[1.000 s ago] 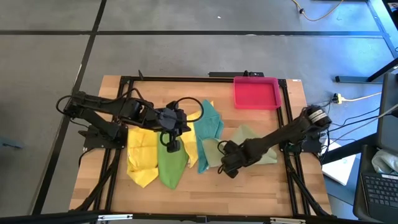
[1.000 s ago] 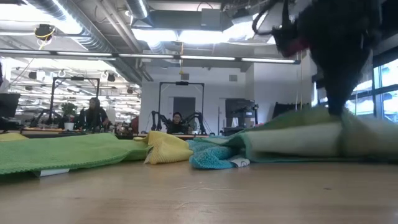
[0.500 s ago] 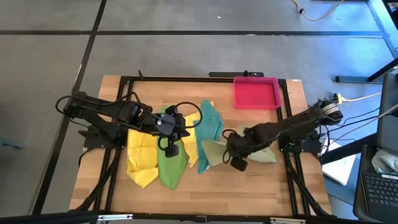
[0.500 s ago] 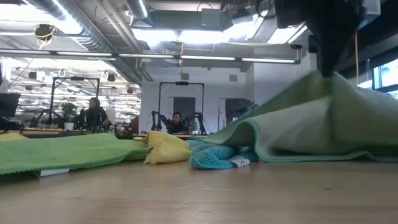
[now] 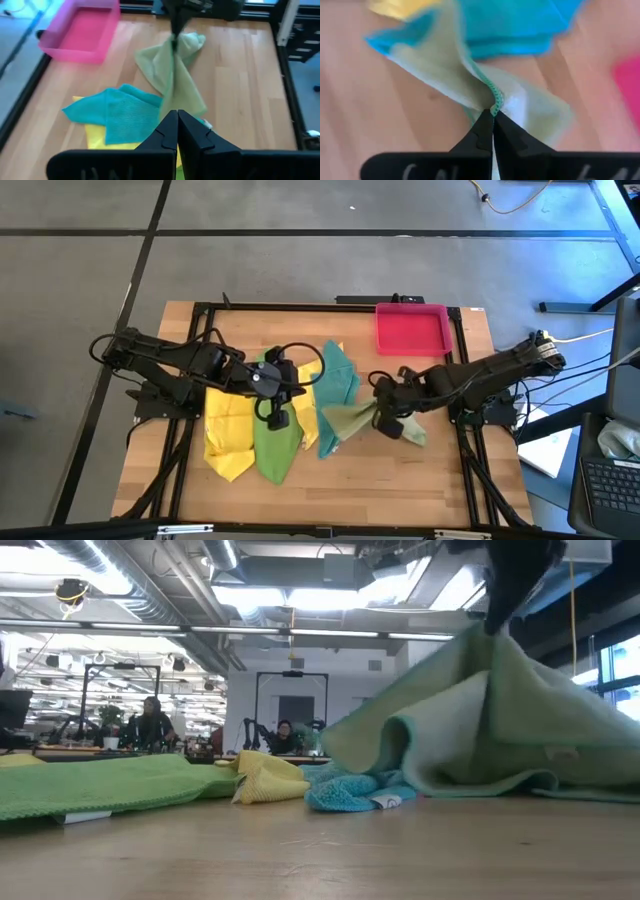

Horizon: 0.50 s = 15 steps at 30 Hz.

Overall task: Fold microfiber towels
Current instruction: Fold the light green towel

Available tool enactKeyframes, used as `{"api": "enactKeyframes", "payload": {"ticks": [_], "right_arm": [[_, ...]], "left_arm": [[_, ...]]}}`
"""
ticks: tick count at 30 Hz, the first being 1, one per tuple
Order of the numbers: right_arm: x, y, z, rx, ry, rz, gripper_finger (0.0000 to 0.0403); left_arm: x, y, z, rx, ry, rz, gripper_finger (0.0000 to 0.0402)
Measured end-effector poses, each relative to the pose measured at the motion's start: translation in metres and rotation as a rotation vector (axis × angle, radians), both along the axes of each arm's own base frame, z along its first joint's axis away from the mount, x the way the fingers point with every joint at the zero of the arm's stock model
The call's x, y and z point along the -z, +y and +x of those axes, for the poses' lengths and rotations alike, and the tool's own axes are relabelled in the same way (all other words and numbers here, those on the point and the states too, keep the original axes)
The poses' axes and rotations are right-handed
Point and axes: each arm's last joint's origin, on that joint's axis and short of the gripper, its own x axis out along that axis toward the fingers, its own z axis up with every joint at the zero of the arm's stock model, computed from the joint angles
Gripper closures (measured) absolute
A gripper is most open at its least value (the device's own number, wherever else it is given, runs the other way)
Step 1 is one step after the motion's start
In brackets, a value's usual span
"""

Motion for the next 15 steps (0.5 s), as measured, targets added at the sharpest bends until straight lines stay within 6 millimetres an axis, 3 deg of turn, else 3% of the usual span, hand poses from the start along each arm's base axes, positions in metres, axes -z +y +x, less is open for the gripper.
{"api": "enactKeyframes", "payload": {"ticks": [3, 9, 15], "right_arm": [[-0.019, 0.003, 0.005, -0.087, -0.172, 0.059, 0.0399], [-0.055, -0.005, -0.002, -0.105, -0.305, 0.019, 0.0399], [-0.061, -0.011, -0.006, -0.185, -0.308, 0.113, 0.0397]], "left_arm": [[0.0, 0.001, 0.0, -0.016, -0.004, 0.016, 0.0401], [0.0, 0.002, 0.002, -0.015, -0.011, 0.025, 0.0401], [-0.006, -0.001, 0.007, 0.061, -0.076, 0.047, 0.0401]]}}
